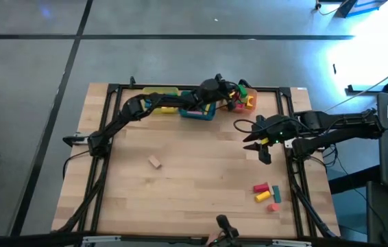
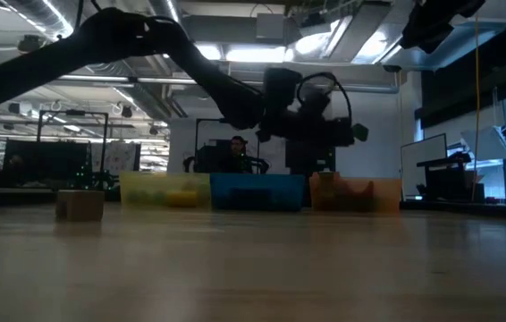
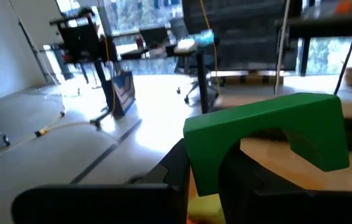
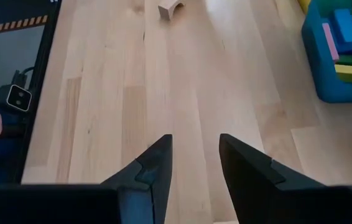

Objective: Sort blocks by size
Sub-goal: Put the green arch block into the orange bin, then put the orange cylindrical block into the yellow bin

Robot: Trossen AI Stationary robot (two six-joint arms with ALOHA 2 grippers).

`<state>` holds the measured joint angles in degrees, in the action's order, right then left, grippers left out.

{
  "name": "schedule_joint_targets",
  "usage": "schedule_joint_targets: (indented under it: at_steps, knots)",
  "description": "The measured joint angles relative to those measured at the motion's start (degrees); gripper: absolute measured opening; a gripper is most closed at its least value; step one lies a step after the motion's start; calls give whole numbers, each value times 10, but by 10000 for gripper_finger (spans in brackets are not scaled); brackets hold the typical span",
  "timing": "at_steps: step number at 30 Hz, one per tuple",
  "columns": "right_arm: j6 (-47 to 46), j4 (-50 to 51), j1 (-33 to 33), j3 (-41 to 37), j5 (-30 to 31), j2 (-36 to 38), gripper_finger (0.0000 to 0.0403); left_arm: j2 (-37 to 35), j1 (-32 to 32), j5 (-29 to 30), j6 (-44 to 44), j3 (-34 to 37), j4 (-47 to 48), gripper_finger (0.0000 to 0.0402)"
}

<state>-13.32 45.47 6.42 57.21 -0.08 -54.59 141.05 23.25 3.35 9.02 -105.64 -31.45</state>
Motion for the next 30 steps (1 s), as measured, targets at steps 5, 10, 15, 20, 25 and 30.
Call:
schedule_joint_targets:
  at_steps: [5, 10, 15, 20, 25, 30]
  knots:
    - [0, 1, 0, 0, -14, 0, 136, -3, 0, 0, -24, -3, -5, 71]
    - [-3, 20, 0, 0, -71, 0, 136, -2, 0, 0, -28, -3, -2, 122]
    - [-69, 99, 0, 0, -96, 0, 136, -2, 0, 0, -31, -2, 4, 159]
    - [-134, 184, 0, 0, -96, 0, 136, -2, 0, 0, -33, -2, 5, 168]
    - [-184, 225, 0, 0, -97, 0, 136, -2, 0, 0, -25, -2, 3, 168]
    - [-231, 248, 0, 0, -120, 0, 136, -15, -6, 1, 5, -2, 5, 168]
